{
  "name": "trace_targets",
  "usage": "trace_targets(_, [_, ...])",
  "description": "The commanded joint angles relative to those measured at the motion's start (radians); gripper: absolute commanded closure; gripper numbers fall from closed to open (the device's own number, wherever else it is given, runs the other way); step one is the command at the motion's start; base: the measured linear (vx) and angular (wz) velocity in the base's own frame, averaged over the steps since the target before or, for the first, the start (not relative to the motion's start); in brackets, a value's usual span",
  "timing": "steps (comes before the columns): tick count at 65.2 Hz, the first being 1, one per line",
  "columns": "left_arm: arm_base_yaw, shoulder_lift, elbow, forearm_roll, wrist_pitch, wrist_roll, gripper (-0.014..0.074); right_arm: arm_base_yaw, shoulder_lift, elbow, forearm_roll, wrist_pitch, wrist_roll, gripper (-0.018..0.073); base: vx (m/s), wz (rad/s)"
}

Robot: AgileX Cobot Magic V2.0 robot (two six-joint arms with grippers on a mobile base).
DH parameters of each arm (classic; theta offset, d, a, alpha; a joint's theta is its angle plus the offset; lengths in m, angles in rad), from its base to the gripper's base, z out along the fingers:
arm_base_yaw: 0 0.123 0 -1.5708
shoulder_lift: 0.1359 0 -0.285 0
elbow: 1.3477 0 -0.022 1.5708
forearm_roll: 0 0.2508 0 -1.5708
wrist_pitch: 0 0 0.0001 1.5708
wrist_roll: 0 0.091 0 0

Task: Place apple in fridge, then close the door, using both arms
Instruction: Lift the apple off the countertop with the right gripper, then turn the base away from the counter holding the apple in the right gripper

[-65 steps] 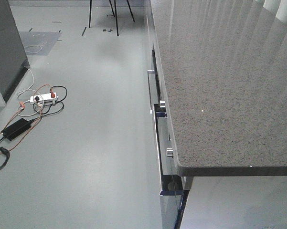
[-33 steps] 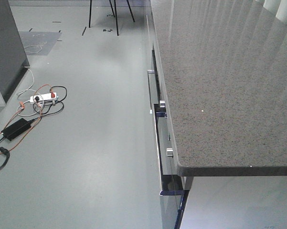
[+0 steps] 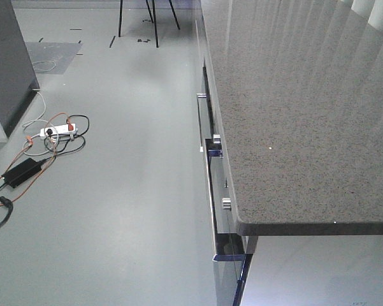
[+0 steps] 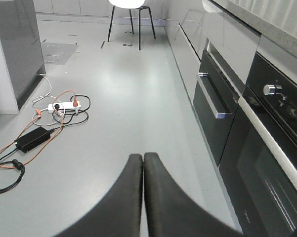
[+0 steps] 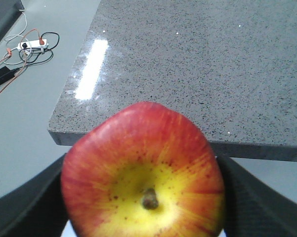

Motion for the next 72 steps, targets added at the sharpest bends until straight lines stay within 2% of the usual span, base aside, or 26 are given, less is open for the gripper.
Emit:
trace_targets(1, [-0.001, -0.014, 0.02, -0.003, -0.073, -0.006, 0.0601, -0.003, 0.005, -0.029, 0.017, -0.065, -0.002, 0.0474, 0.0, 0.0])
trace_targets(72, [-0.001, -0.014, 0.02, -0.003, -0.073, -0.006, 0.0601, -0.003, 0.005, -0.029, 0.018, -0.063, -0.002, 0.0474, 0.0, 0.0])
